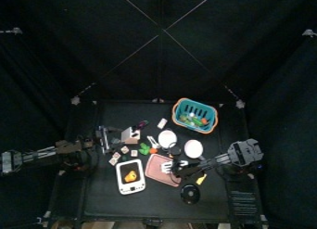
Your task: Grab salmon sushi
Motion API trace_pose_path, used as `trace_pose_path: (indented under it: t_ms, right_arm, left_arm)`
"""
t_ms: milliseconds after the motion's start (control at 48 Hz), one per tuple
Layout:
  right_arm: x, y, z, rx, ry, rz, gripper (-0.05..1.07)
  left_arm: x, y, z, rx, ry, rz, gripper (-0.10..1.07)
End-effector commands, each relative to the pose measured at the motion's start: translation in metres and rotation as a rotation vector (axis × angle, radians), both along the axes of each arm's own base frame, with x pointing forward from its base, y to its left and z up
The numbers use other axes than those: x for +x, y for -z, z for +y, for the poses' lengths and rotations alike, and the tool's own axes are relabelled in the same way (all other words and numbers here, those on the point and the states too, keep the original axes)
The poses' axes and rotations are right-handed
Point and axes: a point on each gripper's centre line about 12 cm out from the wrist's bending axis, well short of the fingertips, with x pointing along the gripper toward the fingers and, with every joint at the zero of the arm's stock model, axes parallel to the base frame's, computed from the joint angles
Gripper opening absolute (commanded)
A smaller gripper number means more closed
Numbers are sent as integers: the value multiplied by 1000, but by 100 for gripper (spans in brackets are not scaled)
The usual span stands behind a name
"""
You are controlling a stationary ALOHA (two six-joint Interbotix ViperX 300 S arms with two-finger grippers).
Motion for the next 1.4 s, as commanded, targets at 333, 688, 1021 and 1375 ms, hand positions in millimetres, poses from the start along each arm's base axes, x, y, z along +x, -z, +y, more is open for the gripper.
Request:
trace_pose_path:
  t_ms: [333,688,1021,1375]
  right_arm:
    - [2,-15,14,-18,-64,-50,64]
    - [17,22,21,26,-109,-46,95]
    - [14,39,17,18,-102,-2,95]
    - [15,50,12,15,-89,21,94]
  left_arm:
    - [2,-9,1,8,0,-21,102]
    - [2,-8,1,7,0,-19,102]
    - [2,-8,1,7,0,-19,102]
    - [2,-7,1,6,0,-17,102]
